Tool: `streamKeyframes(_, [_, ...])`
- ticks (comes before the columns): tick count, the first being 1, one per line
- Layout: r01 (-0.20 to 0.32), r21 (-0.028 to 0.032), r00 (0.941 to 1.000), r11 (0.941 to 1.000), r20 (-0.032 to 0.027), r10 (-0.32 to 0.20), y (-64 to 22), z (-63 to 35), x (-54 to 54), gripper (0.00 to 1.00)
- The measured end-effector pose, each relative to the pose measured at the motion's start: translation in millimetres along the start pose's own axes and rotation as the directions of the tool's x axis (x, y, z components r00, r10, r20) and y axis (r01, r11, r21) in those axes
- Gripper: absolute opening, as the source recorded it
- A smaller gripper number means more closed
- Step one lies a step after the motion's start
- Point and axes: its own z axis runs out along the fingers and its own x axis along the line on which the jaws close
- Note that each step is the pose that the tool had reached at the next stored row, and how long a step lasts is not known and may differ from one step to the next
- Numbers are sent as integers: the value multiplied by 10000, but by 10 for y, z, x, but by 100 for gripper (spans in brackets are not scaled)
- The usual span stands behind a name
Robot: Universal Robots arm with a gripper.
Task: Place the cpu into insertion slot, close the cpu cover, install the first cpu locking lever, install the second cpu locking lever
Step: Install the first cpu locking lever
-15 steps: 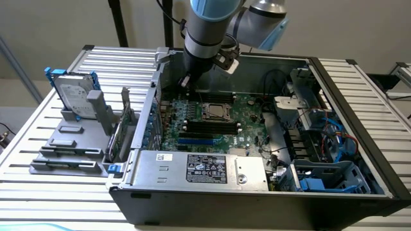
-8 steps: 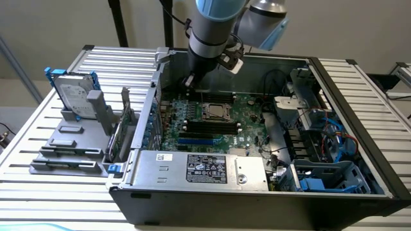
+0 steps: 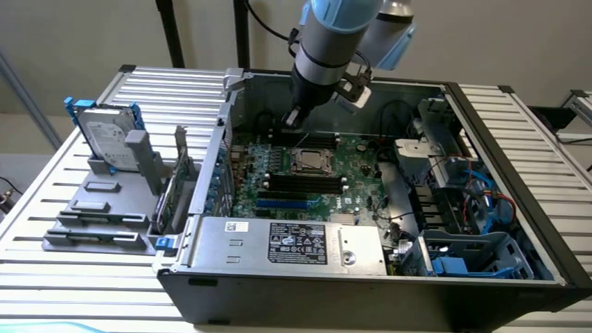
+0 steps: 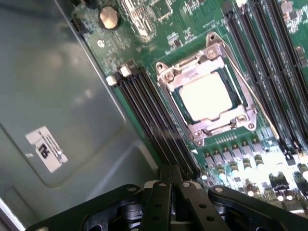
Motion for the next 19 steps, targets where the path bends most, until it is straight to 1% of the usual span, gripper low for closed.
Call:
streamKeyframes(4, [-3, 2, 10000, 10000, 4, 3, 11, 14, -6, 11])
streamKeyframes(10, [-4, -16, 10000, 10000, 34, 4, 40, 99, -35, 11])
streamKeyframes(12, [-7, -30, 10000, 10000, 54, 7, 50, 132, -45, 11])
streamKeyframes(15, [-13, -68, 9999, 10000, 109, 14, 61, 179, -61, 11])
streamKeyframes(19, [-17, -99, 9999, 9999, 157, 19, 77, 246, -85, 11])
